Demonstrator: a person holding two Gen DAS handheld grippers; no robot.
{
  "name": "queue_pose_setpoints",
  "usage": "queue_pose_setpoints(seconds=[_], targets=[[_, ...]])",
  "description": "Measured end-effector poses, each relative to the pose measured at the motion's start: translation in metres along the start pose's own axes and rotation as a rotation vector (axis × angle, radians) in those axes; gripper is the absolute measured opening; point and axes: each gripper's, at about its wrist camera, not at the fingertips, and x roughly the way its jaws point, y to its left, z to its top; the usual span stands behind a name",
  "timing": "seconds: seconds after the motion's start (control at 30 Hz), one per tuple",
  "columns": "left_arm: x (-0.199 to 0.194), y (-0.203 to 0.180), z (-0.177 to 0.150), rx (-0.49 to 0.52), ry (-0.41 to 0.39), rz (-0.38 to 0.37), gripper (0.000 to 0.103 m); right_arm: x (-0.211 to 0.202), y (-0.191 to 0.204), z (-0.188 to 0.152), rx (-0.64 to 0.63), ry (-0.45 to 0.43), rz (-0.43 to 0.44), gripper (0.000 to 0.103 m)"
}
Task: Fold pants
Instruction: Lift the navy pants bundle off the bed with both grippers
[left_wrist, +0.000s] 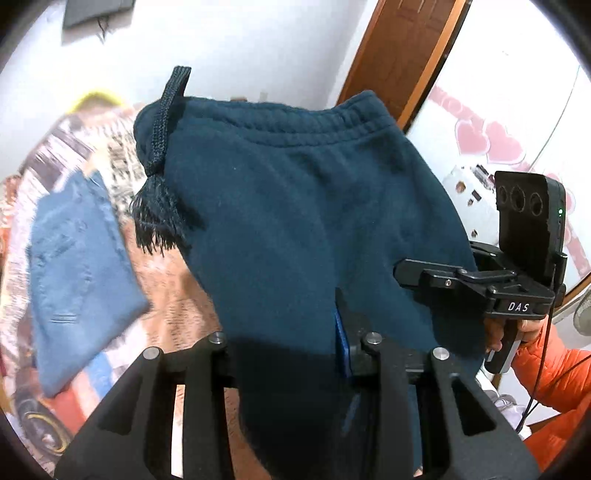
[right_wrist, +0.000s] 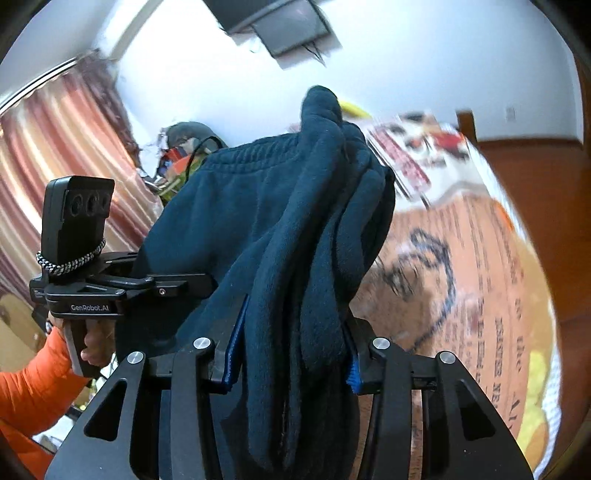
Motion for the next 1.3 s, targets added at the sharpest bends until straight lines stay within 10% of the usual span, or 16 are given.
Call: queue_pose_setpoints(seconds=[0.6, 1.3], targets=[[-0.142, 0.08, -0.017, -0.111, -0.279, 0.224, 0.033, 0.029, 0.138, 0.066, -0.243, -0.143, 0.115, 0.036], [-0.072, 0.248, 0.015, -0.251, -0.208, 0.317, 0.033, 0.195, 0.138, 0.129, -0.221, -0.073, 0.131, 0.036]])
